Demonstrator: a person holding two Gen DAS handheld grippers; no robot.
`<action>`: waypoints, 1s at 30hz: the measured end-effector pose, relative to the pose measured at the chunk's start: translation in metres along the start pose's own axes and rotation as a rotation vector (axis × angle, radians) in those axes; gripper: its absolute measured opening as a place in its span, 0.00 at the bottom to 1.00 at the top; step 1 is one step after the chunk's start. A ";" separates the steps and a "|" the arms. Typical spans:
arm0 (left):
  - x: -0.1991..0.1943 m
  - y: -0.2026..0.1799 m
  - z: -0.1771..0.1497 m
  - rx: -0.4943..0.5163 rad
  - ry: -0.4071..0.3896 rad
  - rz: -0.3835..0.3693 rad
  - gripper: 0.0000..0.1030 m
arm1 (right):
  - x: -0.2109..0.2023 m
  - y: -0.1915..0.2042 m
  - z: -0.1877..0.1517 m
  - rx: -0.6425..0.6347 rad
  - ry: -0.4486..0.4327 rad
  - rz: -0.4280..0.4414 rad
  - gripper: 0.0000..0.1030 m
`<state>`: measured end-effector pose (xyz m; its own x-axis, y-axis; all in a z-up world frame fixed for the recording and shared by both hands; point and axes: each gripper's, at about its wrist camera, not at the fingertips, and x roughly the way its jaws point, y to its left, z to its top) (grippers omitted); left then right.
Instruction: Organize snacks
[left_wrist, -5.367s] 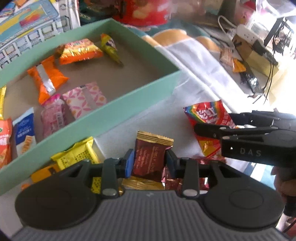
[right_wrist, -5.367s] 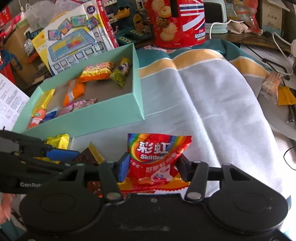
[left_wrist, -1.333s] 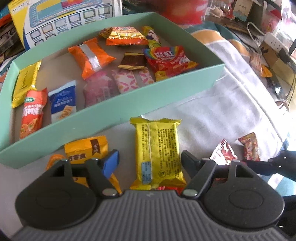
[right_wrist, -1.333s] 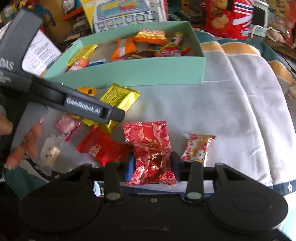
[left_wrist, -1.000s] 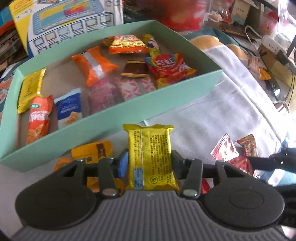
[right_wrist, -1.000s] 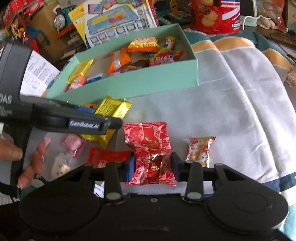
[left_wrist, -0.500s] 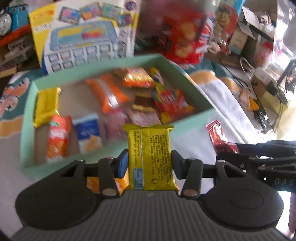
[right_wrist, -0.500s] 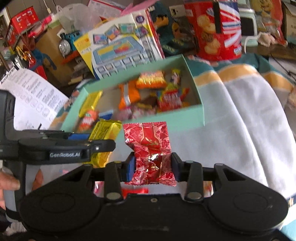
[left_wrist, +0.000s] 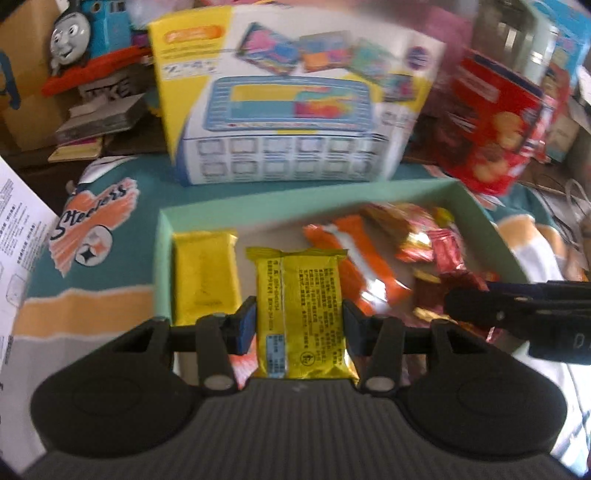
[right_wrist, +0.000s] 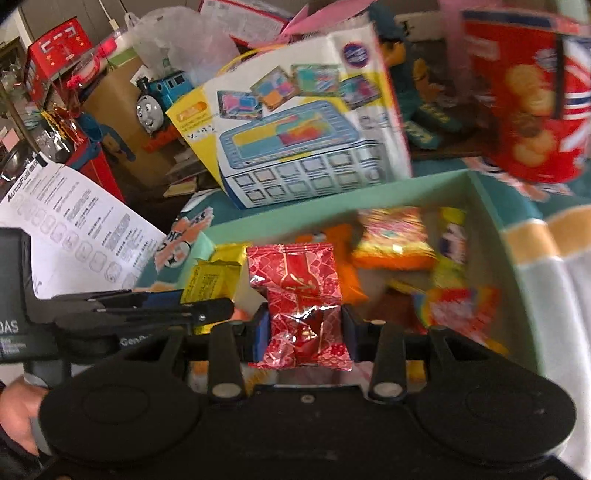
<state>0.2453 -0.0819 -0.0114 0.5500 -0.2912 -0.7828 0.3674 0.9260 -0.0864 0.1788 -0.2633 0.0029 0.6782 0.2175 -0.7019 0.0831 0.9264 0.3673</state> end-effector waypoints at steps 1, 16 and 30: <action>0.006 0.005 0.004 -0.008 0.002 0.003 0.46 | 0.011 0.003 0.006 -0.002 0.007 0.003 0.38; 0.077 0.025 0.032 -0.065 0.029 0.032 0.82 | 0.082 -0.003 0.048 0.063 0.021 0.049 0.66; 0.013 0.013 0.007 -0.060 0.002 0.057 0.99 | 0.022 -0.002 0.028 0.068 -0.035 0.014 1.00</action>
<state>0.2625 -0.0748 -0.0186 0.5675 -0.2375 -0.7884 0.2903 0.9537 -0.0784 0.2140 -0.2688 0.0040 0.7045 0.2179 -0.6755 0.1221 0.9003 0.4178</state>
